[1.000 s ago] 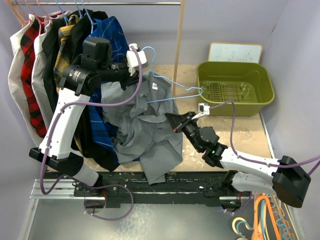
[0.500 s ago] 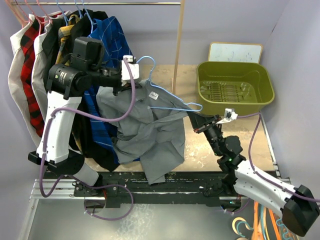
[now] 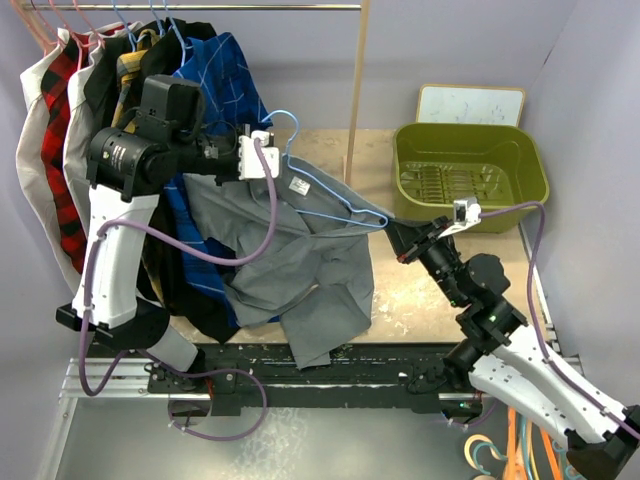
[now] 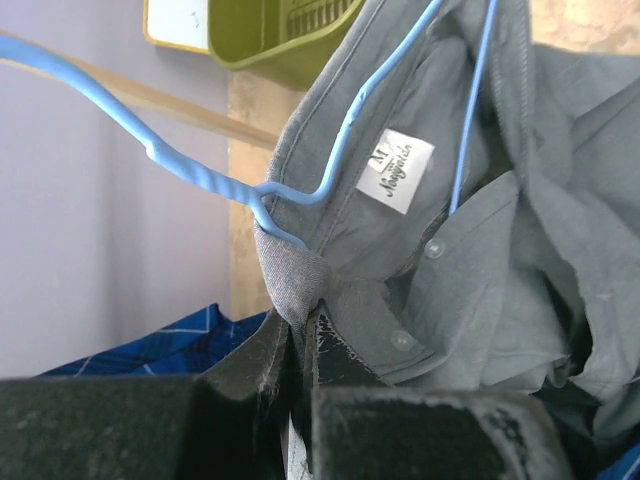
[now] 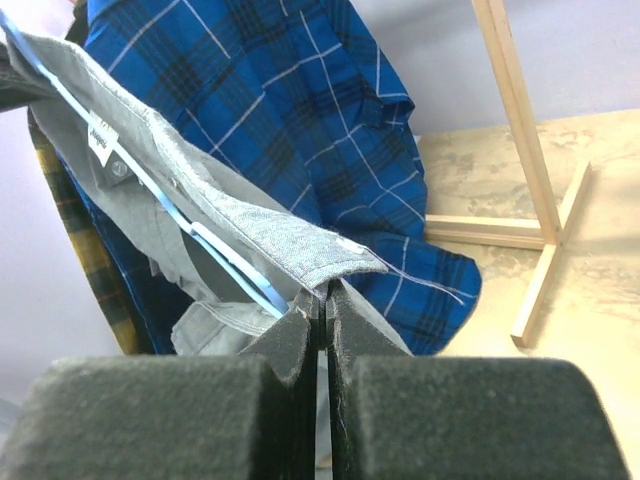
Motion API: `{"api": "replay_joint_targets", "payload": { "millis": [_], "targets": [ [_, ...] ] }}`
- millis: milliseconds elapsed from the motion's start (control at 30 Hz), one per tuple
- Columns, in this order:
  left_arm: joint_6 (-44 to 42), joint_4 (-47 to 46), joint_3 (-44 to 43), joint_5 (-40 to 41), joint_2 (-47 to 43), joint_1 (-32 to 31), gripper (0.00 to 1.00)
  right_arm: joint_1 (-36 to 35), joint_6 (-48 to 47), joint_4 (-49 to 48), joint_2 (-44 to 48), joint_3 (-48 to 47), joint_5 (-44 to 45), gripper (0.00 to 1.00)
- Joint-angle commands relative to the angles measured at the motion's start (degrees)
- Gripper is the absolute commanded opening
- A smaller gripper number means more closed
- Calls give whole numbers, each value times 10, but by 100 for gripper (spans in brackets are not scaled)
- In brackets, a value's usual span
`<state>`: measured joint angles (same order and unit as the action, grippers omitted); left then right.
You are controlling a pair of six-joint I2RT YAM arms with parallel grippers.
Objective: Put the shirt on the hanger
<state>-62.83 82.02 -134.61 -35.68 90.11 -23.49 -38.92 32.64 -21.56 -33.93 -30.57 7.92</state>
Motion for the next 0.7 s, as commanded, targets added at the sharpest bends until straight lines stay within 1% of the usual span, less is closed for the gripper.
{"api": "replay_joint_targets", "payload": {
  "millis": [0, 133, 267, 400, 500, 600, 667],
  "targets": [
    [-29, -60, 11, 62, -6, 3, 0, 4, -31, 147, 14, -68, 0, 0],
    [-31, -87, 30, 94, -4, 0, 0, 3, -22, 226, 17, -98, 10, 0],
    [-44, -111, 68, 135, -7, -5, 0, 4, -11, 311, -2, -158, 28, 0],
    [-39, -136, 101, 155, -11, -9, 0, 4, -26, 369, -58, -252, 21, 0],
    [-44, -162, 132, 187, -14, -9, 0, 3, -17, 448, -117, -347, 15, 0],
    [-40, -180, 160, 206, -18, -9, 0, 3, -14, 484, -155, -406, -35, 0],
    [-25, -185, 161, 194, -17, -9, 0, 3, -3, 445, -164, -403, -97, 0]
  ]
}}
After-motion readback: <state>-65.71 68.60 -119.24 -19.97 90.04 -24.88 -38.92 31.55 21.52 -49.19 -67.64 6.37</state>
